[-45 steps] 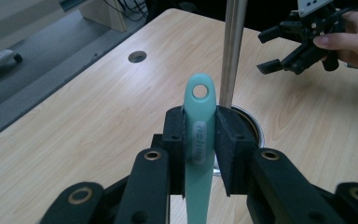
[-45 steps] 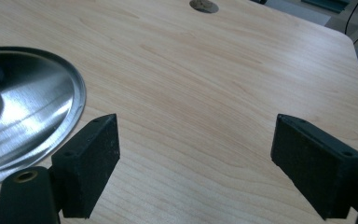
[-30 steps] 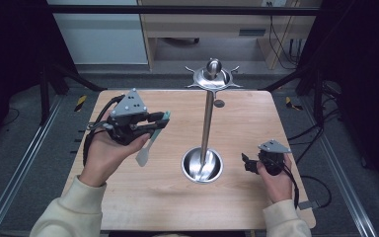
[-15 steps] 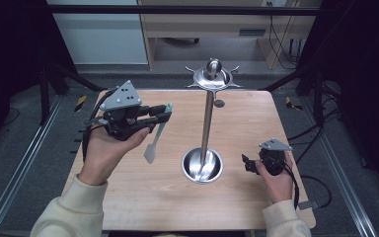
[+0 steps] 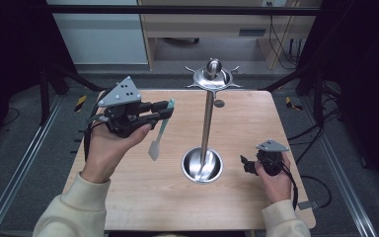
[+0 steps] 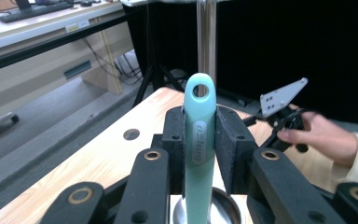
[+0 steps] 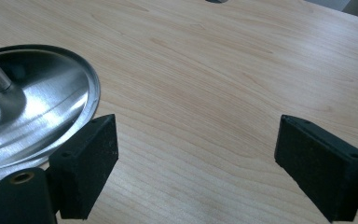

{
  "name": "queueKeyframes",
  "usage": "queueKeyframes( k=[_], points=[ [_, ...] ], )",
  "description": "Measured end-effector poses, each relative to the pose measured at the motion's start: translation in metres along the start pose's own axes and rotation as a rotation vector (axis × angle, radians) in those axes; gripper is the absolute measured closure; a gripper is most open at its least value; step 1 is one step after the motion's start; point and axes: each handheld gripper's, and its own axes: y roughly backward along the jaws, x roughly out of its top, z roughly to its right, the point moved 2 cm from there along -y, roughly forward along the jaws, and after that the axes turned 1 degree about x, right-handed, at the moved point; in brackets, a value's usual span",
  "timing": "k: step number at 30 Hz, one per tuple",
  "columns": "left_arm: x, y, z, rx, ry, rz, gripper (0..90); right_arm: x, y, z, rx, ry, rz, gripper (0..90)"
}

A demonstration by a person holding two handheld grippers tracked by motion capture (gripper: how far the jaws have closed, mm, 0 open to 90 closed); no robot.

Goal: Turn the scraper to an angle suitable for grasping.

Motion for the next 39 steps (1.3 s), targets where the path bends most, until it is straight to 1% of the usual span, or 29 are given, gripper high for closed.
queueKeyframes(
  k=[2, 6, 11, 14, 18, 26, 39],
  points=[
    [0.002, 0.001, 0.001, -0.009, 0.004, 0.010, 74.6, 0.000, 0.001, 0.000, -0.001, 0.002, 0.002, 13.7],
    [0.008, 0.001, 0.001, -0.017, -0.002, 0.016, 74.6, -0.001, 0.001, 0.000, -0.001, 0.005, 0.001, 13.7],
    [0.013, 0.000, -0.001, -0.023, 0.010, 0.026, 74.6, 0.000, 0.001, 0.000, -0.003, 0.012, 0.003, 13.8],
    [0.013, -0.001, -0.001, -0.032, 0.023, 0.029, 74.6, 0.000, 0.001, 0.001, -0.002, 0.011, 0.003, 13.8],
    [0.017, 0.000, -0.001, -0.040, 0.029, 0.039, 74.6, 0.000, 0.003, 0.002, 0.000, -0.001, 0.004, 13.9],
    [0.022, -0.001, 0.000, -0.036, 0.020, 0.042, 74.6, -0.001, 0.001, 0.003, -0.008, 0.008, -0.005, 14.4],
    [0.026, -0.003, -0.001, -0.024, 0.014, 0.040, 74.5, -0.001, 0.002, 0.003, -0.006, 0.006, -0.006, 14.4]
  ],
)
